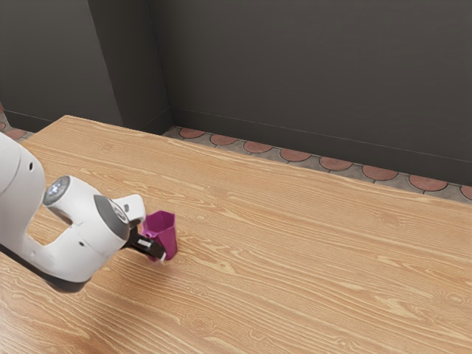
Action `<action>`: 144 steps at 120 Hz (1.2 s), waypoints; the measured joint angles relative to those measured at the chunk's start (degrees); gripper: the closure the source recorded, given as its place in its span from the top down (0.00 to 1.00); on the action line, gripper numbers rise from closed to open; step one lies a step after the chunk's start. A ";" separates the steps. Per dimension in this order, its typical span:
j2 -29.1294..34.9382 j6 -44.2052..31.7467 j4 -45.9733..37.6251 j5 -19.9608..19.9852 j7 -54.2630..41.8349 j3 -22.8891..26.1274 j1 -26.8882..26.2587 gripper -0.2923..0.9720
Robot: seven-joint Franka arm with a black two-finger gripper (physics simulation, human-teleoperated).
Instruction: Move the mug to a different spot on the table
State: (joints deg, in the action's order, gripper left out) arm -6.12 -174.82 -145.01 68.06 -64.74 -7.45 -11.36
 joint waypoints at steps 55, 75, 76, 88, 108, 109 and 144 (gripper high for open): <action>6.67 0.33 -0.45 0.19 -1.59 0.07 -0.90 0.73; 8.27 0.49 -0.46 0.21 -2.18 0.07 -1.17 0.74; 8.28 0.50 -0.46 0.21 -2.21 0.07 -1.13 0.74; 8.65 0.55 -0.55 0.18 -2.50 0.07 -0.34 0.74; 11.38 0.60 -1.09 0.16 -2.88 0.14 -0.05 0.75; 11.69 0.61 -1.11 0.16 -2.90 0.16 -0.12 0.75; 9.82 18.22 23.70 -33.63 1.63 2.14 6.73 0.75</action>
State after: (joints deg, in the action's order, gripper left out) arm 3.71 -156.60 -121.32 34.43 -63.11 -5.32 -4.63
